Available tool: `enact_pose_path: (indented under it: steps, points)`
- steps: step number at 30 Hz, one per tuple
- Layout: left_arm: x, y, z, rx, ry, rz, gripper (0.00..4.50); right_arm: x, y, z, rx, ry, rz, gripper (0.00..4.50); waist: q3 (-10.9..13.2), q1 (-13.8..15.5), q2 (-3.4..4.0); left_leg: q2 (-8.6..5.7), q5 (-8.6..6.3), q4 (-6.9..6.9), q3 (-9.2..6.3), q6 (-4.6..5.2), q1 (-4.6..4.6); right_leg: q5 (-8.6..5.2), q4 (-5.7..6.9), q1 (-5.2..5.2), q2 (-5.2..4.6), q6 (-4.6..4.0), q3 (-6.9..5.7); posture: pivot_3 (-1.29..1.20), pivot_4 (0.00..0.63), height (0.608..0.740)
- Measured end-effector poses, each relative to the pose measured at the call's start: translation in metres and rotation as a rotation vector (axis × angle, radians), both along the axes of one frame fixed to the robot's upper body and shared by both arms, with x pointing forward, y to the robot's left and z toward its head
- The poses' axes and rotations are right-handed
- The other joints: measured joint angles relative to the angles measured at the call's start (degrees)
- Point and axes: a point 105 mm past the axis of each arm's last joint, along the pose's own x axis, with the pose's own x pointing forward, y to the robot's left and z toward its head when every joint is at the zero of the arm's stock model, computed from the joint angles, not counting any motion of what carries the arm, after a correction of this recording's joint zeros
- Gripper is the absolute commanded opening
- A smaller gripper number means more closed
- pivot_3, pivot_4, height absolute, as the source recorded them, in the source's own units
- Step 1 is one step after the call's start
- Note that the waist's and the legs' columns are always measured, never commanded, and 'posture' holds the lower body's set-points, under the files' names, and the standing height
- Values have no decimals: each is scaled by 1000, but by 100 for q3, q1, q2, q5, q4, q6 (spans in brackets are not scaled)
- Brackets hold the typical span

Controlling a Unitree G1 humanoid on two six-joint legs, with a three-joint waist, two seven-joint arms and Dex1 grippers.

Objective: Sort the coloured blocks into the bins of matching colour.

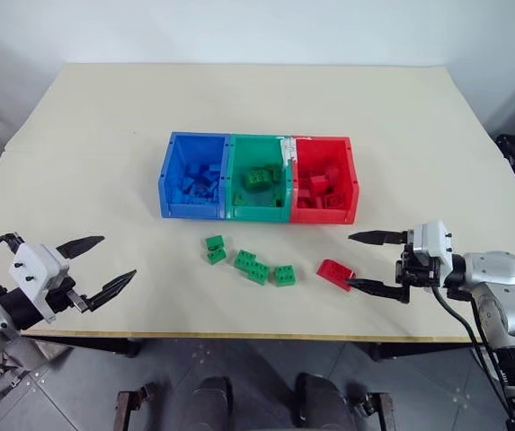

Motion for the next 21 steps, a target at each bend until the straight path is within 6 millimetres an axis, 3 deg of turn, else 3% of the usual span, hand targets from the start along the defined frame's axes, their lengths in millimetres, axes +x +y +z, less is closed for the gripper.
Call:
enact_pose_path:
  steps: [3, 6, 12, 15, 18, 21]
  points:
    - [5, -8, 0, -5, -2, -31, 4468, 2, 1, -2, 14, -12, -46, 4500, 0, 4, 0, 1, -1, 0, 0, -1, 0, 0, 1, 0, 0, 0, 0, 0, 150, 740]
    - [5, -29, -2, -25, 22, -119, 4468, -3, -2, -5, 24, -14, -100, 4500, 0, 39, 0, 0, -3, 2, 0, -1, -1, 0, 0, 0, 0, 0, 0, 0, 150, 740]
    - [2, -99, -5, -66, 34, -377, 4468, -24, -49, -13, -46, 19, -288, 4500, 0, 147, 1, 2, -6, 7, 5, 0, -1, 1, -6, 4, 3, 1, 2, 0, 150, 740]
    - [4, -124, -5, -51, 27, -474, 4468, -38, -64, -18, -87, 42, -349, 4500, -1, 135, 2, 4, -5, 5, 5, -1, 1, 1, -3, 4, 6, 1, 3, 0, 150, 740]
    - [3, -140, -10, -8, 43, -556, 4468, -48, -64, -24, -112, 90, -374, 4500, -2, 83, 5, 8, -5, 1, 18, -1, 7, 1, -5, 4, 10, 1, 14, 0, 150, 740]
    - [5, -140, -17, 5, 62, -571, 4468, -46, -50, -16, -123, 91, -375, 4500, -2, 46, 6, 11, -5, 2, 22, -2, 13, 1, 1, 4, 13, 1, 19, 0, 150, 740]
